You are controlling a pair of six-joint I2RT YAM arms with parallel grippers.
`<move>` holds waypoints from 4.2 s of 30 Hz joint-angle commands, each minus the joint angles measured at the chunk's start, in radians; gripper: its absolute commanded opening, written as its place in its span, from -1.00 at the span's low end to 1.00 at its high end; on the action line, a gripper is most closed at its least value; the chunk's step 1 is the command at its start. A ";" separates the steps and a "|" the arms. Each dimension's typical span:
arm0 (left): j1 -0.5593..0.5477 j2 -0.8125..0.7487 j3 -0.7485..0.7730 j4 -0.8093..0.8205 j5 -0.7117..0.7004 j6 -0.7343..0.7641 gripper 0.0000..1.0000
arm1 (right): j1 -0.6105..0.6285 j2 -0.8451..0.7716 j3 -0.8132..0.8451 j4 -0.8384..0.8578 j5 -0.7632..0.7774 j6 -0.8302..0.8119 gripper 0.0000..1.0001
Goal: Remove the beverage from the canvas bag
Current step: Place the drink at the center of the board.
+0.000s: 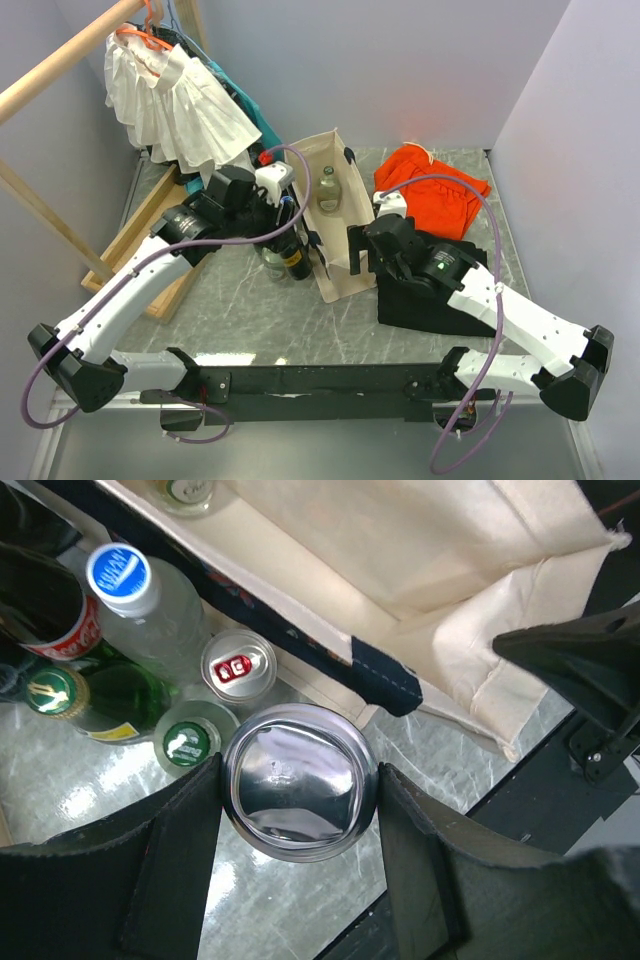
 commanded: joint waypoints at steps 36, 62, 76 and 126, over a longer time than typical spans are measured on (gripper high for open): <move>-0.248 -0.057 -0.250 0.341 -0.436 -0.100 -0.98 | 0.009 -0.042 0.039 -0.020 0.061 0.001 1.00; -0.297 0.032 -0.317 0.427 -0.547 -0.077 -0.98 | 0.007 -0.041 0.025 -0.026 0.064 -0.002 1.00; -0.296 0.086 -0.329 0.459 -0.552 -0.079 -0.98 | 0.007 -0.024 0.034 -0.023 0.058 -0.014 1.00; -0.291 0.138 -0.358 0.479 -0.587 -0.143 -0.70 | 0.007 -0.021 0.023 -0.029 0.053 -0.015 1.00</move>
